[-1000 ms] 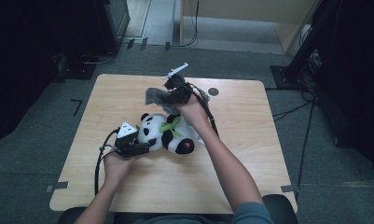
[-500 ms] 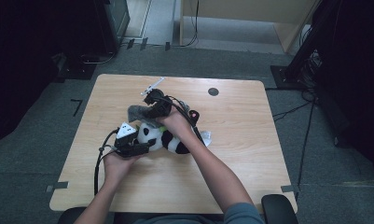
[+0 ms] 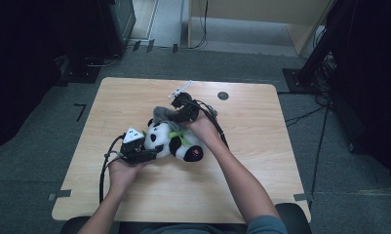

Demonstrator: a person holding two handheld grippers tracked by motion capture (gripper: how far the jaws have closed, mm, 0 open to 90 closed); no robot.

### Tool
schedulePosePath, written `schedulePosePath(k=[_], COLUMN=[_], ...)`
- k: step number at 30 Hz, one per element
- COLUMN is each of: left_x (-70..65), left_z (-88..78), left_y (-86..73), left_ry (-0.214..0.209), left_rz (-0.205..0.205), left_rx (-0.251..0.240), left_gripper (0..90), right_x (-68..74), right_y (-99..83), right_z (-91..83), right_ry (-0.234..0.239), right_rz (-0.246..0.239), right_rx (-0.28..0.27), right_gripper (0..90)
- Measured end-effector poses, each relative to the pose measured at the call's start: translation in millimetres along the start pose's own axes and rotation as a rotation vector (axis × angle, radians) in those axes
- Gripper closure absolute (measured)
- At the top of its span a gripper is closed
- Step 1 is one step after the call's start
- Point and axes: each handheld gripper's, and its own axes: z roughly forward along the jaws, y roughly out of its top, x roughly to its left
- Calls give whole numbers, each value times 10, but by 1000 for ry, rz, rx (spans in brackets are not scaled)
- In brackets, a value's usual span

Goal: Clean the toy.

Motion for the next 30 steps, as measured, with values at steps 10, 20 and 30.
schedulePosePath(k=[10,20,30], left_x=[14,18,4], left_z=[1,-10,-44], left_y=[-1,-14,24], left_ry=[-14,-23,22], left_rz=[3,27,-9], left_rx=[-4,-16,-7], left_gripper=[319,311,320], right_x=[-183,-520,-458], right_y=[-85,-289,-279], right_z=[-208,-443,-882], right_ry=[-57,-97,-120], right_rz=[23,107,91], right_rx=[12,-12,-189], right_gripper=[767,765,756])
